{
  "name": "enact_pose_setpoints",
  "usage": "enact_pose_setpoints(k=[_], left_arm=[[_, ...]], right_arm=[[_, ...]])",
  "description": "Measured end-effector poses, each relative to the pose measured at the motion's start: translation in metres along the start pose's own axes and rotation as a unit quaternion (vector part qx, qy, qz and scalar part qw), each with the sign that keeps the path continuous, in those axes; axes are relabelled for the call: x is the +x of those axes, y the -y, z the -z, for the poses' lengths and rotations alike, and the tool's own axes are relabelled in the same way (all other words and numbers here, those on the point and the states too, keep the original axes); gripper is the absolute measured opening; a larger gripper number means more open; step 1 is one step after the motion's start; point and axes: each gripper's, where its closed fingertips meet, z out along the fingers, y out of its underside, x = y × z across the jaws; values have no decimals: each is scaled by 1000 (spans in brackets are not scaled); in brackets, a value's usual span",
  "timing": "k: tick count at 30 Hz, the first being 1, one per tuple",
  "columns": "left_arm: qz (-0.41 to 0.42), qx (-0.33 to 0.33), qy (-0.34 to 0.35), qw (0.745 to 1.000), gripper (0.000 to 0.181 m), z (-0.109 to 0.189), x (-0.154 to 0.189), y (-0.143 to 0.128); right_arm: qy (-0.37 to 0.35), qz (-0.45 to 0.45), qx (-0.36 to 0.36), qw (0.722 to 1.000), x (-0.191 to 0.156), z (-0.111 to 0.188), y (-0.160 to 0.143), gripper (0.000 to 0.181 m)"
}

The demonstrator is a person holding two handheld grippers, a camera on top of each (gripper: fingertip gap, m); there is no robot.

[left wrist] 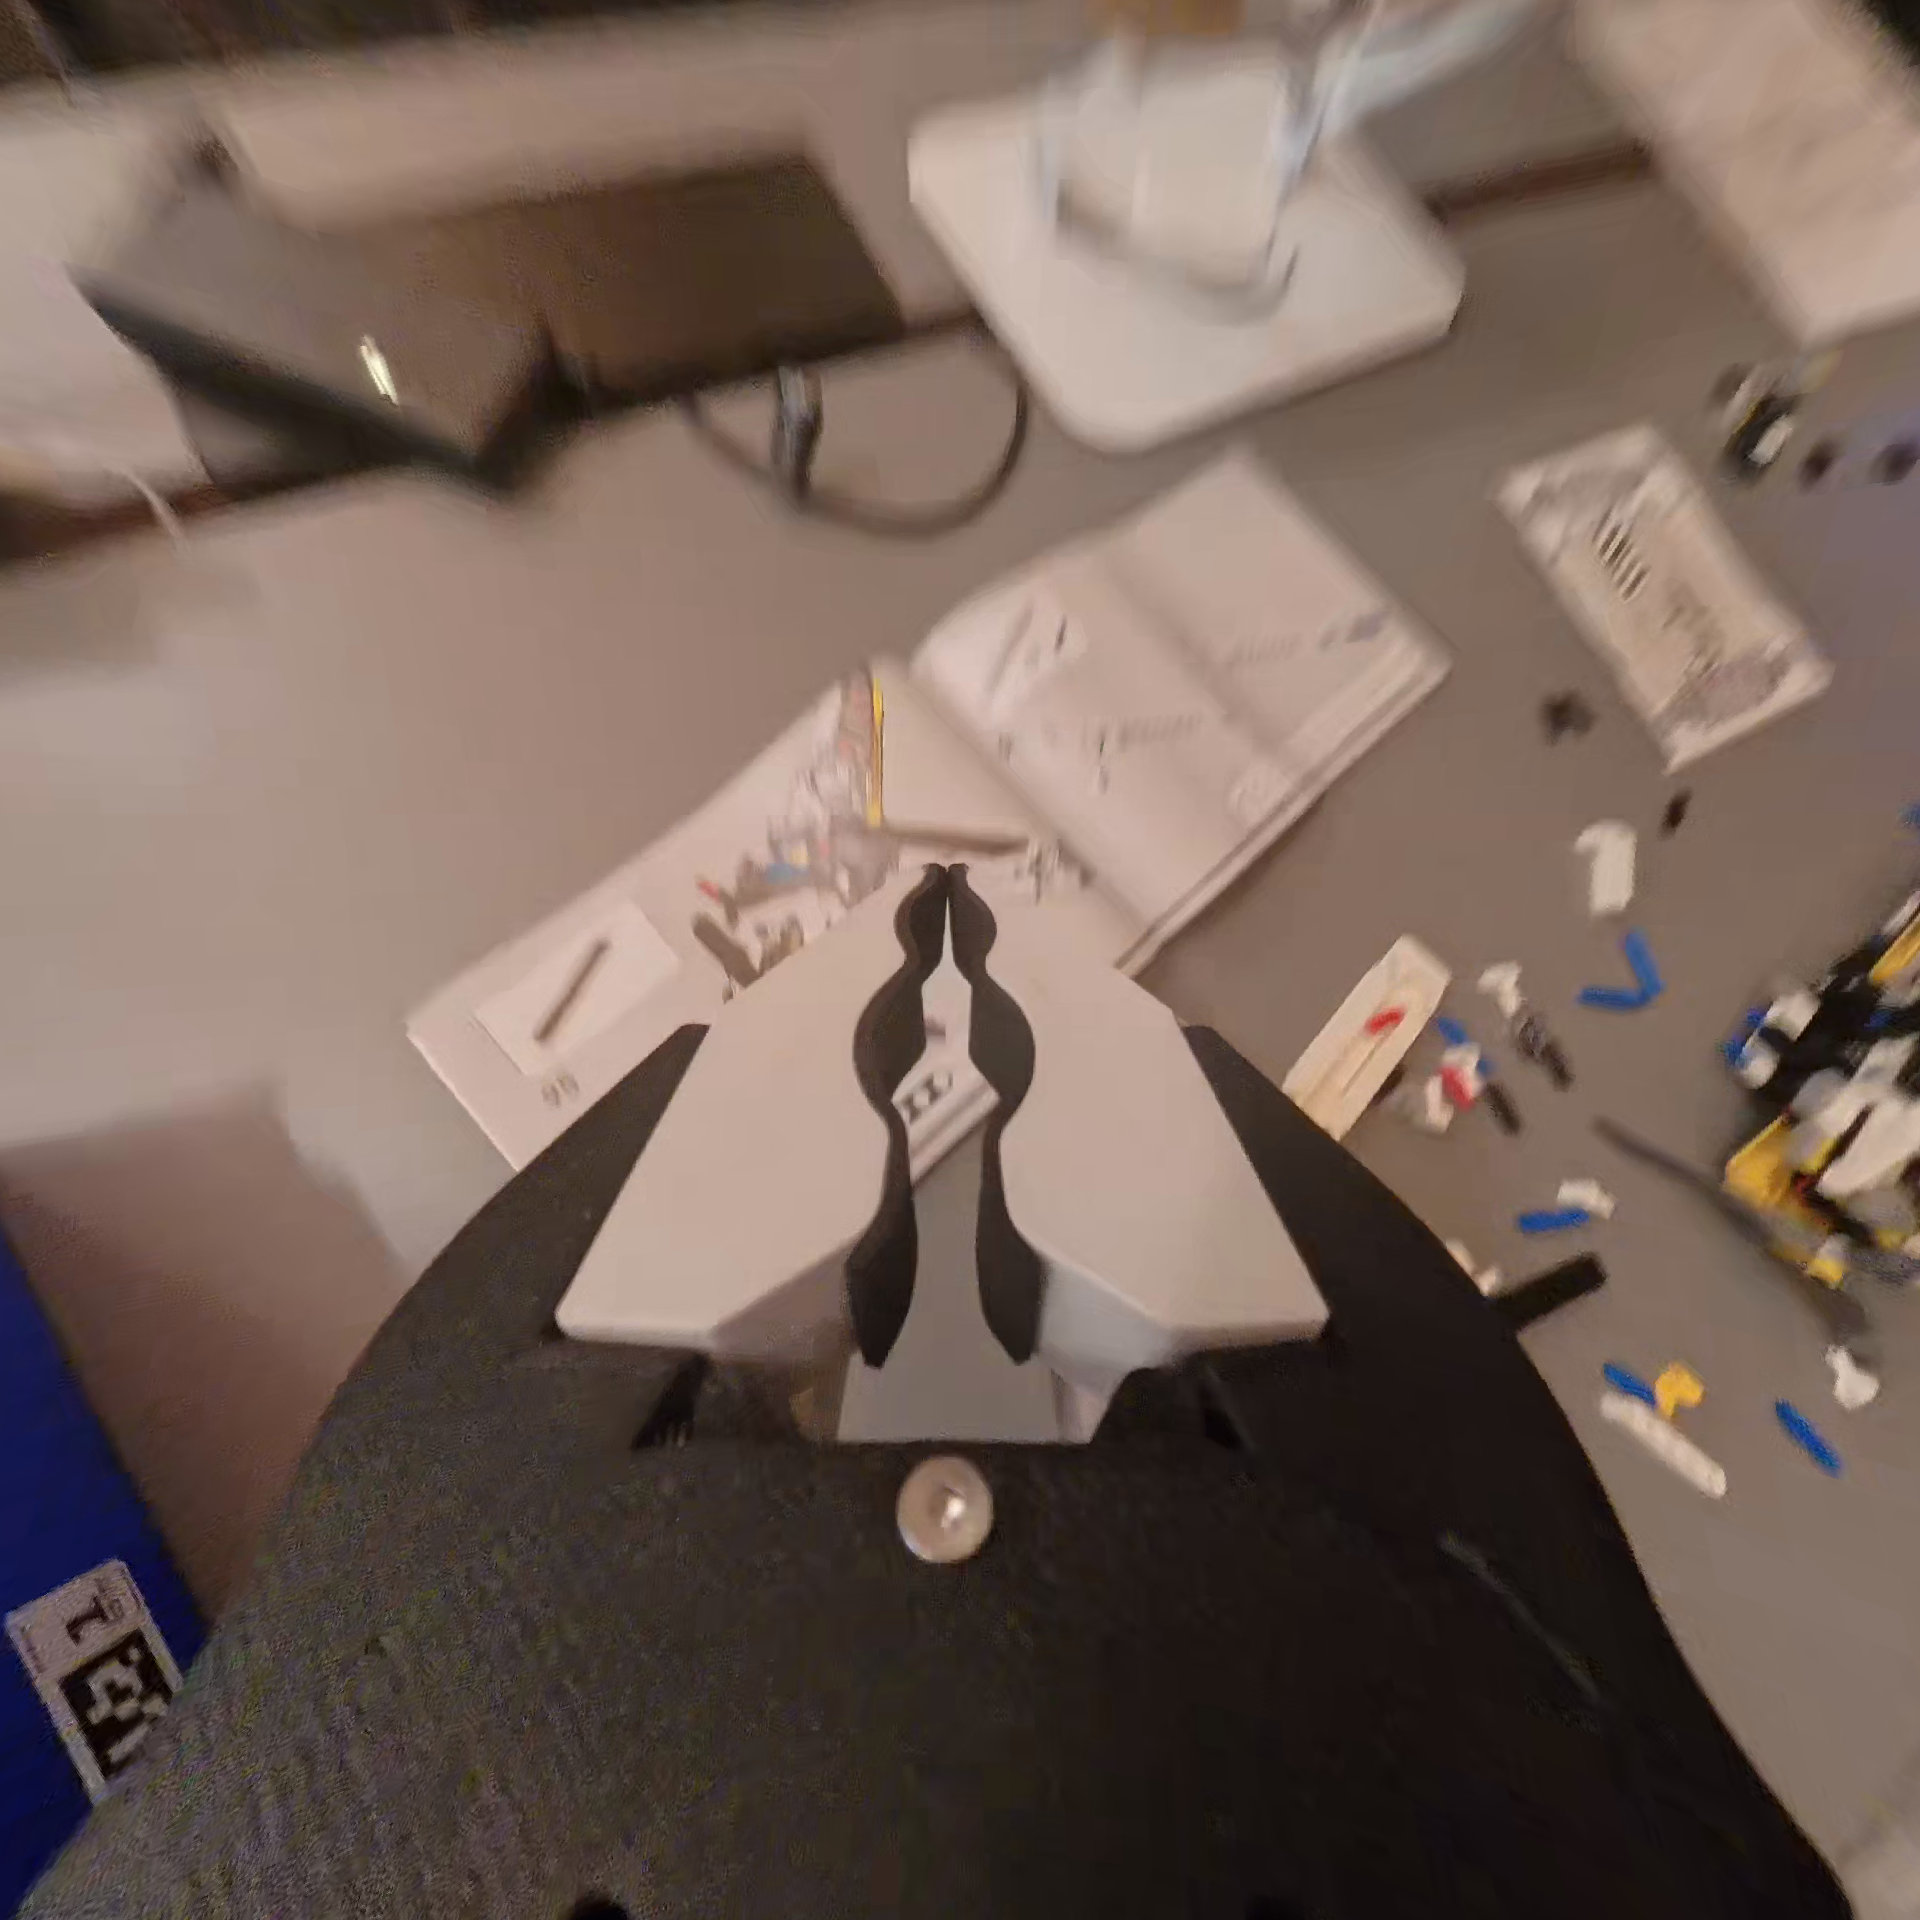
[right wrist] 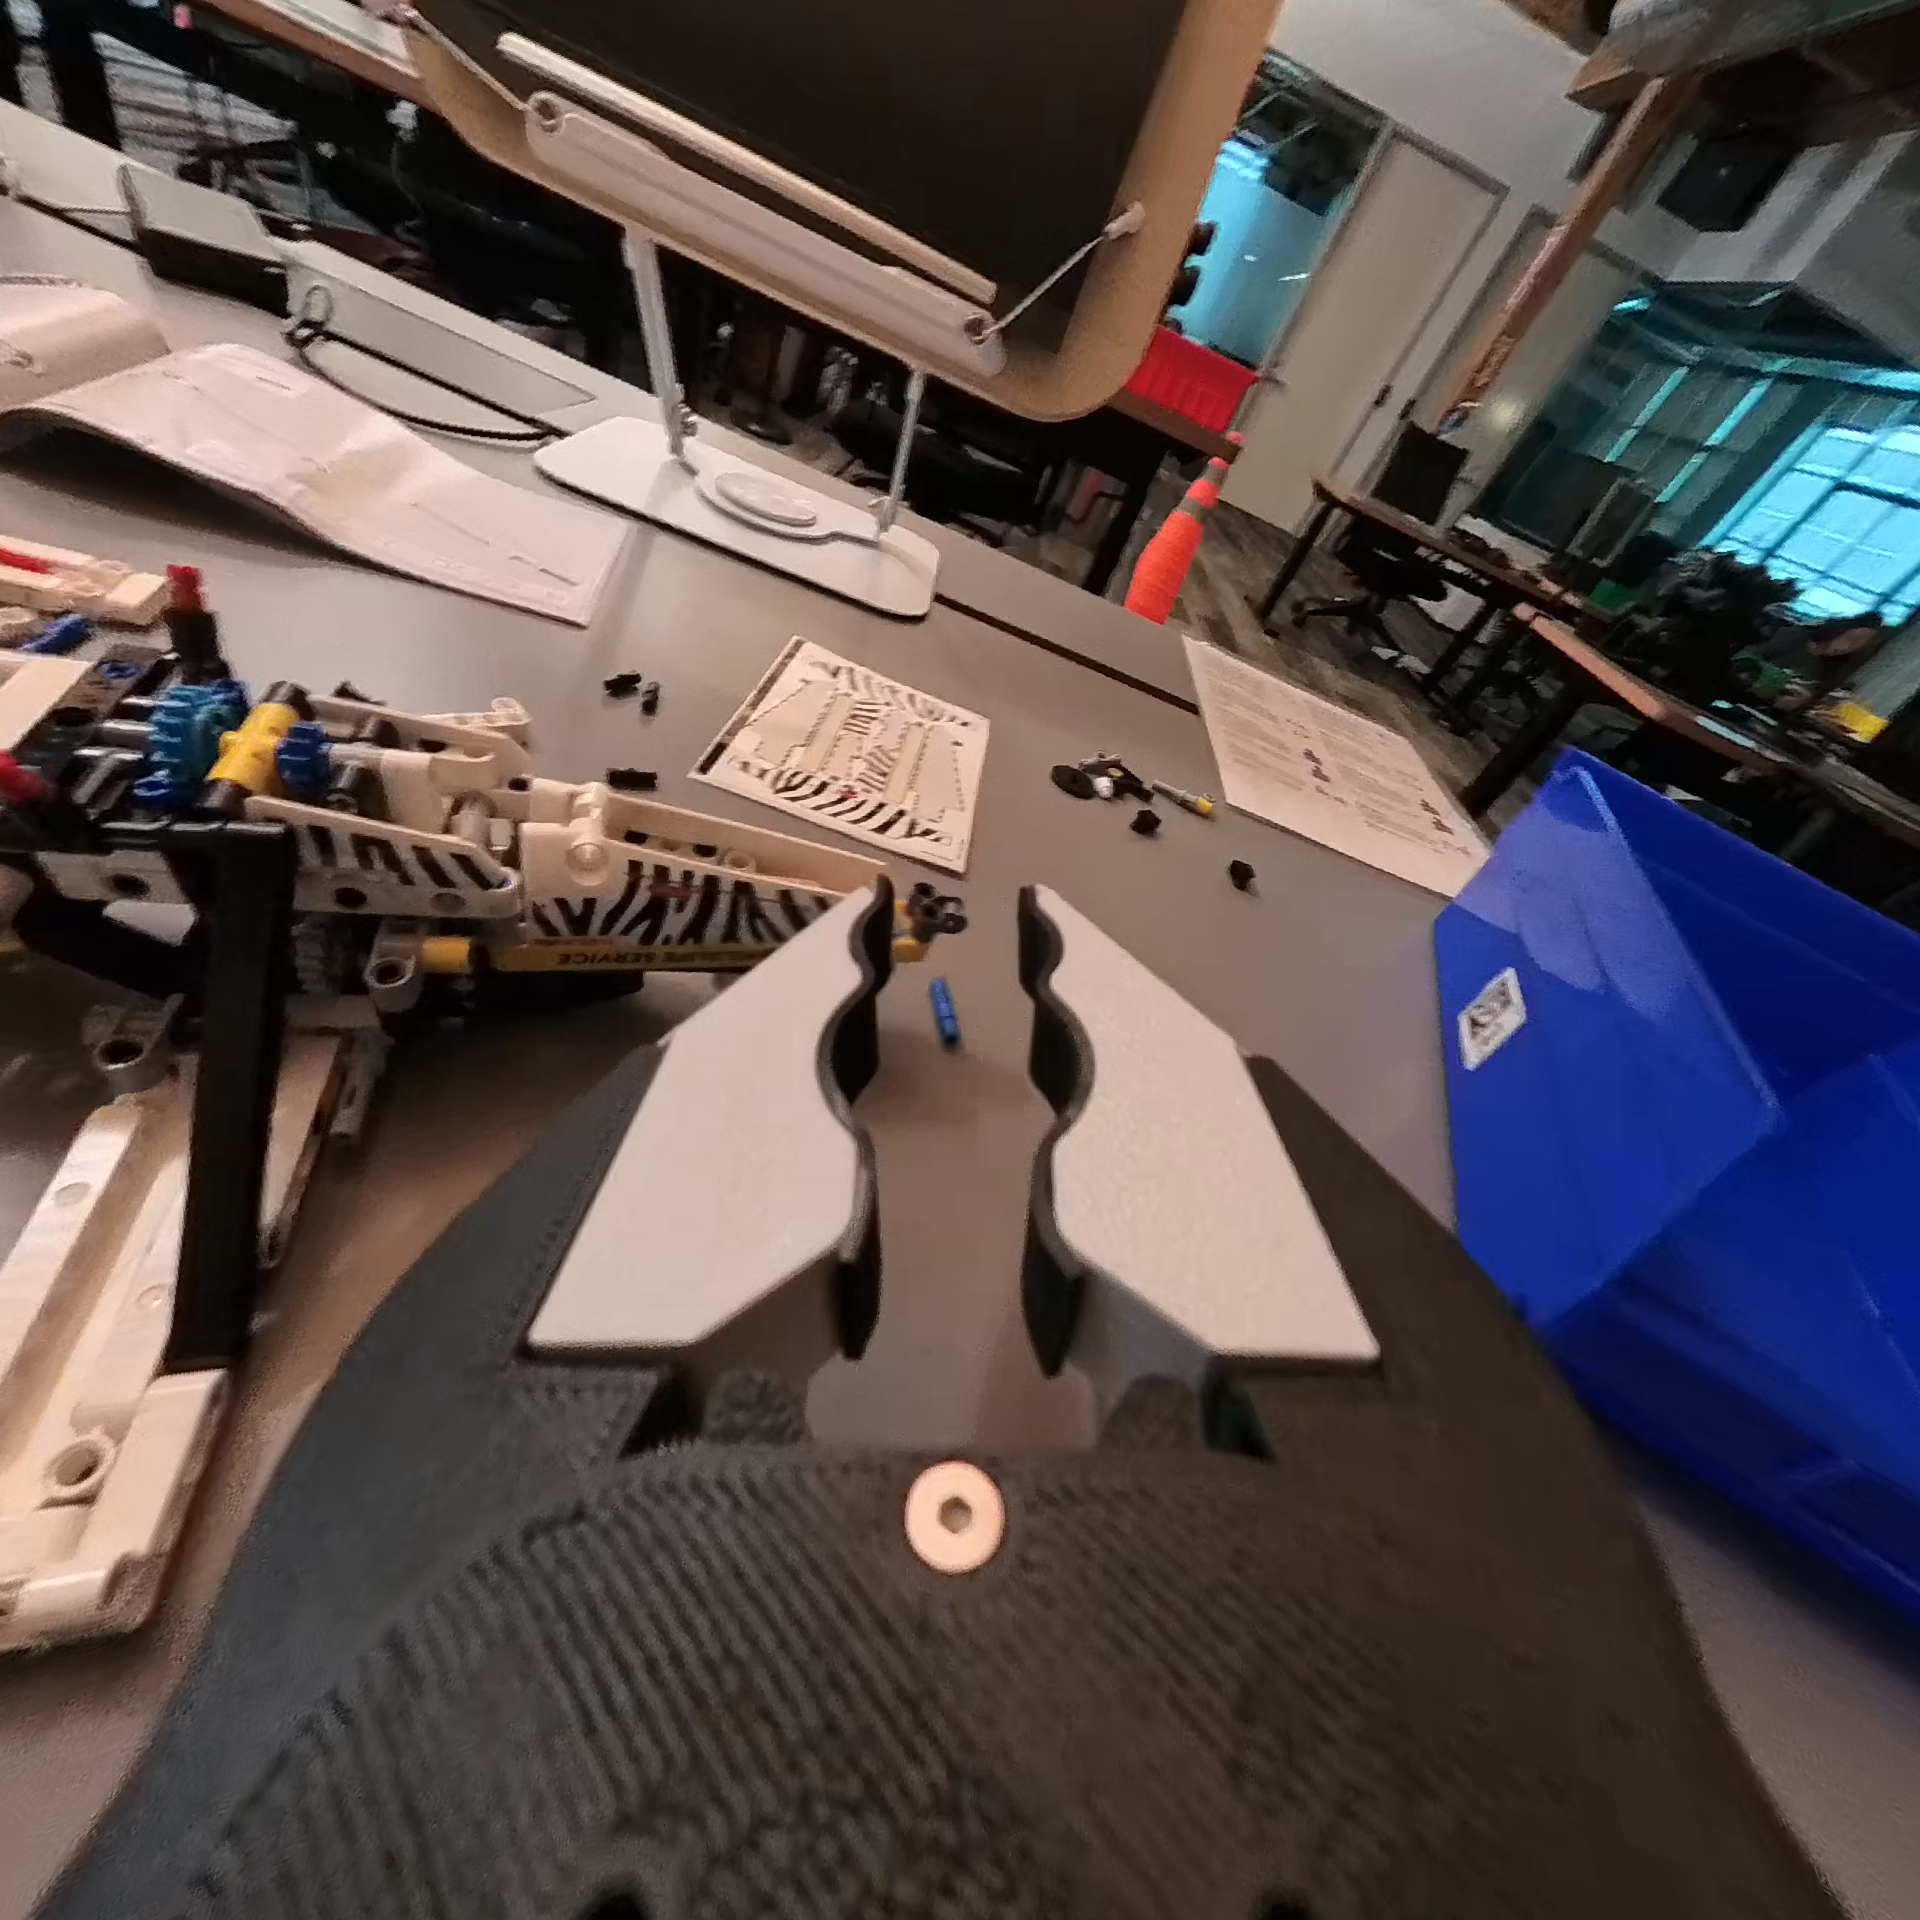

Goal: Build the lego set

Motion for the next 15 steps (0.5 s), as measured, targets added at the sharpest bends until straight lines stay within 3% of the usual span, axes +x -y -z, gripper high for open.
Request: enact_pose_setpoints(k=[1,3,6,11,15], left_arm=[[-4,48,7,999,0,13,2,17],[-16,137,41,990,0,40,0,39],[-38,227,77,970,3,71,-4,52],[-30,217,54,974,15,77,-8,45],[-8,225,-7,974,20,76,4,42]], right_arm=[[-30,-3,0,1000,10,2,-1,22],[-81,-18,9,997,29,7,-1,16],[-89,-52,25,994,39,12,1,15],[-80,-95,-6,992,45,5,-9,20],[-66,-86,-19,994,40,1,-12,27]])
